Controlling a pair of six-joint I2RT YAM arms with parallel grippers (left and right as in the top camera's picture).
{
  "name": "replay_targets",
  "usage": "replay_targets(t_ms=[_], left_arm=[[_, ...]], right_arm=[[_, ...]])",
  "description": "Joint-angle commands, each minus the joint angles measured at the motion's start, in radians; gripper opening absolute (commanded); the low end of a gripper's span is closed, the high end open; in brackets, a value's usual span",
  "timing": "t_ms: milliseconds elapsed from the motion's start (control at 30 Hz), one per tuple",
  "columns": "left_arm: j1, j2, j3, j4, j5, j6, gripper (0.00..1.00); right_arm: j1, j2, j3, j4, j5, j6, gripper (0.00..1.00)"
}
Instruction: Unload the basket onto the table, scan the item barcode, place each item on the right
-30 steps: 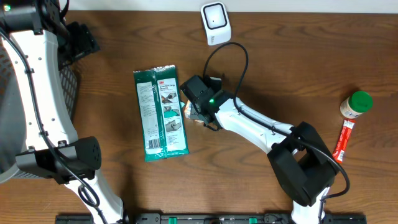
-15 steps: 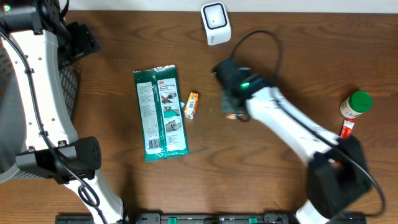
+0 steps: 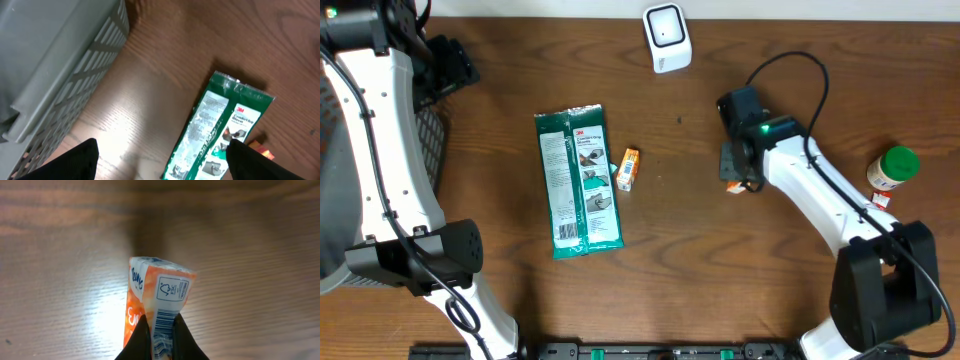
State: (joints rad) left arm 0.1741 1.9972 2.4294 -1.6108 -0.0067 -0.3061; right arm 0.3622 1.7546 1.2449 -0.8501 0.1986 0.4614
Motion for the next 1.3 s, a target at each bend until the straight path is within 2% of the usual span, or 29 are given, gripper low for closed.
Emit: replay_targets(t_ms=[0, 67, 133, 200, 267, 433, 533, 767, 967, 1100, 1267], left_arm=[[0.004, 0.008, 0.004, -0.056, -0.013, 0.014, 0.82], [0.004, 0.008, 0.004, -0.056, -0.013, 0.014, 0.82], [0.004, 0.008, 0.004, -0.056, -0.013, 0.014, 0.82], [0.004, 0.008, 0.004, -0.056, -0.013, 0.014, 0.82], [0.004, 0.008, 0.004, -0.056, -0.013, 0.014, 0.82], [0.004, 0.008, 0.004, -0.056, -0.013, 0.014, 0.82], [0.004, 0.008, 0.004, -0.056, -0.013, 0.014, 0.82], [0.004, 0.008, 0.004, -0.056, -0.013, 0.014, 0.82], [0.004, 0.008, 0.004, -0.056, -0.013, 0.014, 0.82], [0.004, 0.008, 0.004, -0.056, -0.013, 0.014, 0.82], [0.004, 0.008, 0.004, -0.056, -0.013, 0.014, 0.82]], right_arm=[[0.008, 0.002, -0.017, 0.033, -0.123, -0.034, 0.04], [0.008, 0.002, -0.017, 0.053, -0.185, -0.078, 0.10], [0.008, 0.002, -0.017, 0.052, -0.197, -0.085, 0.30], [0.008, 0.002, -0.017, 0.038, -0.187, -0.087, 0.56], [0.005, 0.002, -0.017, 0.022, -0.165, -0.106, 0.64], [-0.037, 0.001, 0.002, 0.001, -0.118, -0.138, 0.66], [-0.050, 0.001, 0.031, -0.006, -0.171, -0.144, 0.70], [-0.047, 0.001, 0.044, -0.004, -0.278, -0.183, 0.70], [-0.050, 0.001, 0.044, -0.026, -0.244, -0.193, 0.63], [-0.093, 0.001, 0.044, -0.043, -0.211, -0.075, 0.62], [-0.228, 0.002, 0.039, -0.043, -0.346, -0.065, 0.60]])
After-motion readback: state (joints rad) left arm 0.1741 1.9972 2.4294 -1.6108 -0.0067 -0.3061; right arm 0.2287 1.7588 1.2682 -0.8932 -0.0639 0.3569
